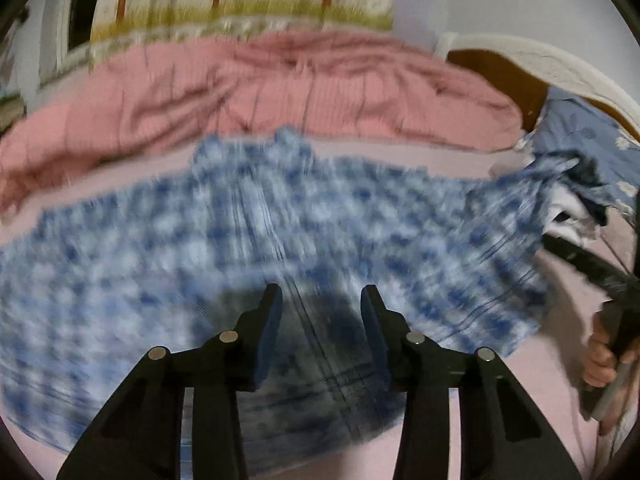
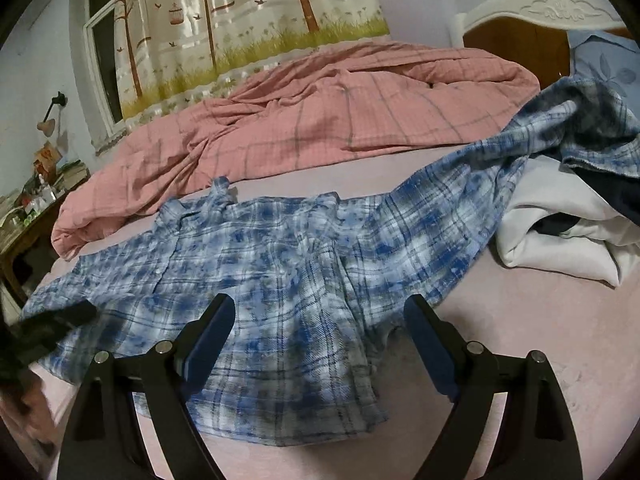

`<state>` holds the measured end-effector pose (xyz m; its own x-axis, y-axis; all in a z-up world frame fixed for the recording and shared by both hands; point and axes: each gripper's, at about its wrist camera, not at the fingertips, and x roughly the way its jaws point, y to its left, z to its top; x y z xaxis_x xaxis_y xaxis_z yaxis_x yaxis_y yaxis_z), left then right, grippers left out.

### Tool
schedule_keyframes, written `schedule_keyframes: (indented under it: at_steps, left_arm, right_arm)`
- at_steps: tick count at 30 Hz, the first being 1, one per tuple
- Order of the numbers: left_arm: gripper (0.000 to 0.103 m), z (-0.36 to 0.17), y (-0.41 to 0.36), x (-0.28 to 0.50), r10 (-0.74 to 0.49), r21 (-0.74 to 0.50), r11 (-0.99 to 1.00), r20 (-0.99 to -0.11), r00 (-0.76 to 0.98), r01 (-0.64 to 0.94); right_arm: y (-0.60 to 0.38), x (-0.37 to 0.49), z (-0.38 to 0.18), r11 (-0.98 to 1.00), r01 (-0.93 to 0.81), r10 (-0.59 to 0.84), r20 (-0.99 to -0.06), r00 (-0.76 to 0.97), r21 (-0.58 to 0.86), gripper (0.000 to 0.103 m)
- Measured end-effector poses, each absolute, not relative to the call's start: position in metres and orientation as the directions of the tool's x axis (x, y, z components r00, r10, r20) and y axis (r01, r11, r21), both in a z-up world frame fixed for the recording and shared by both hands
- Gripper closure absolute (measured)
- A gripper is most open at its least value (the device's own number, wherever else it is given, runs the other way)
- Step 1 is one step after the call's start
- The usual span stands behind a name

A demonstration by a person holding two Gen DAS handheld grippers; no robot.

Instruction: Fold large clothes

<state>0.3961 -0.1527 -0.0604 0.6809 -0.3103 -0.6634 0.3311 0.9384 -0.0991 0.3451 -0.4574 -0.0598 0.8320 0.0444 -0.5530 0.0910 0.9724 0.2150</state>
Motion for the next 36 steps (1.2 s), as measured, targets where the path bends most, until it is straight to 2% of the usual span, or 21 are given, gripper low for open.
schedule_keyframes:
  at_steps: [3, 10, 15, 19, 21, 24, 25, 27, 29, 31, 34, 36]
  left_arm:
    - [0.066, -0.098, -0.158, 0.406, -0.273, -0.085, 0.945, -0.737, 0.619, 0.316]
    - [0.066, -0.101, -0.174, 0.401, -0.185, 0.040, 0.947, -0.740, 0.647, 0.317]
    - [0.066, -0.103, -0.171, 0.402, -0.213, 0.004, 0.947, -0.740, 0.638, 0.322]
    - [0.066, -0.092, -0.158, 0.397, -0.290, -0.065, 0.936, -0.698, 0.655, 0.345]
    - [0.067, -0.082, -0.150, 0.392, -0.301, -0.082, 0.941, -0.643, 0.704, 0.328]
    - [0.067, -0.064, -0.140, 0.382, -0.284, -0.044, 0.948, -0.562, 0.777, 0.316]
    - [0.067, -0.058, -0.136, 0.379, -0.276, -0.026, 0.950, -0.538, 0.797, 0.311]
    - [0.067, -0.051, -0.129, 0.379, -0.219, 0.025, 0.964, -0.498, 0.839, 0.266]
    - [0.067, -0.049, -0.127, 0.381, -0.136, 0.105, 0.974, -0.430, 0.892, 0.199]
    - [0.067, -0.052, -0.123, 0.390, -0.098, 0.118, 0.979, -0.441, 0.892, 0.166]
    - [0.067, -0.057, -0.106, 0.397, -0.113, 0.035, 0.989, -0.475, 0.872, 0.147]
    - [0.067, -0.055, -0.096, 0.398, -0.127, 0.001, 0.989, -0.477, 0.870, 0.146]
  right_arm:
    - [-0.455, 0.346, -0.061, 0.976, 0.104, 0.021, -0.561, 0.828, 0.190, 0.015]
    - [-0.454, 0.339, -0.055, 0.981, 0.115, -0.014, -0.536, 0.844, 0.154, 0.015]
    - [-0.463, 0.333, -0.049, 0.973, 0.147, -0.037, -0.512, 0.858, 0.176, 0.015]
    - [-0.476, 0.326, -0.042, 0.963, 0.158, -0.038, -0.474, 0.880, 0.217, 0.015]
    - [-0.483, 0.322, -0.038, 0.954, 0.183, -0.057, -0.458, 0.887, 0.236, 0.015]
    - [-0.490, 0.317, -0.034, 0.948, 0.191, -0.065, -0.434, 0.898, 0.253, 0.015]
    - [-0.494, 0.314, -0.032, 0.948, 0.224, -0.112, -0.423, 0.899, 0.225, 0.015]
    - [-0.503, 0.309, -0.029, 0.935, 0.308, -0.218, -0.400, 0.890, 0.175, 0.015]
    - [-0.519, 0.303, -0.025, 0.919, 0.345, -0.247, -0.405, 0.881, 0.191, 0.015]
    - [-0.546, 0.293, -0.020, 0.895, 0.365, -0.236, -0.423, 0.875, 0.257, 0.015]
    - [-0.582, 0.276, -0.011, 0.855, 0.411, -0.251, -0.441, 0.861, 0.315, 0.015]
    - [-0.611, 0.265, 0.000, 0.823, 0.488, -0.322, -0.468, 0.823, 0.292, 0.015]
